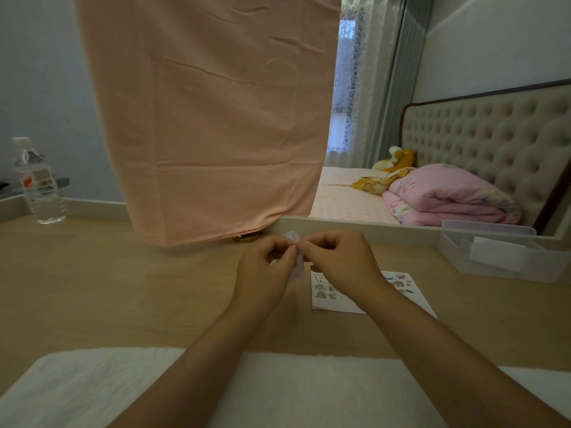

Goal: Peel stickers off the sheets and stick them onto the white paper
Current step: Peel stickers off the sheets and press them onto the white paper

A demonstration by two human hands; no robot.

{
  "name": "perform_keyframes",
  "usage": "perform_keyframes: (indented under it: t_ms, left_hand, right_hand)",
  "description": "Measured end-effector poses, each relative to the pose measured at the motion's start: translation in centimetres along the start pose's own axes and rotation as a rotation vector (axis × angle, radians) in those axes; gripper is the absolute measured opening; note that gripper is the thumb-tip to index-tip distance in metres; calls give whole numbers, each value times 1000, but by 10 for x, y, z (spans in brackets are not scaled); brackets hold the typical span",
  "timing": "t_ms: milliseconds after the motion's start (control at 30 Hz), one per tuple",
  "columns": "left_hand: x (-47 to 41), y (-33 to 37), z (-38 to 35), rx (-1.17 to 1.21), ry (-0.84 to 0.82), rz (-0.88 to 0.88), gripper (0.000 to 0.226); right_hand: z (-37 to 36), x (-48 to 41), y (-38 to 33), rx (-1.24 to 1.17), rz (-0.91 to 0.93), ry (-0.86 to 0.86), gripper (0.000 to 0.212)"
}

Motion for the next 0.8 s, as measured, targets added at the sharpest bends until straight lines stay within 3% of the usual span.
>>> perform_keyframes:
  t_ms: [500, 800]
  left_hand:
    - [2, 1, -1, 121, 37, 172, 12]
    - [-1, 6, 0, 84, 12, 178, 13]
  right_hand:
    - [-1, 1, 6, -118, -210, -82, 16]
    - [11, -2, -6, 31, 57, -95, 6]
Point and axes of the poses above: each hand's wrist, its own x-axis away from the middle knuckle, its own z-axis out of the back of the hand, y = z × x, the point moved 4 cm from there along -x, towards the middle knuckle, and after that the axes turned 13 degrees about x, right-handed, at the moved point
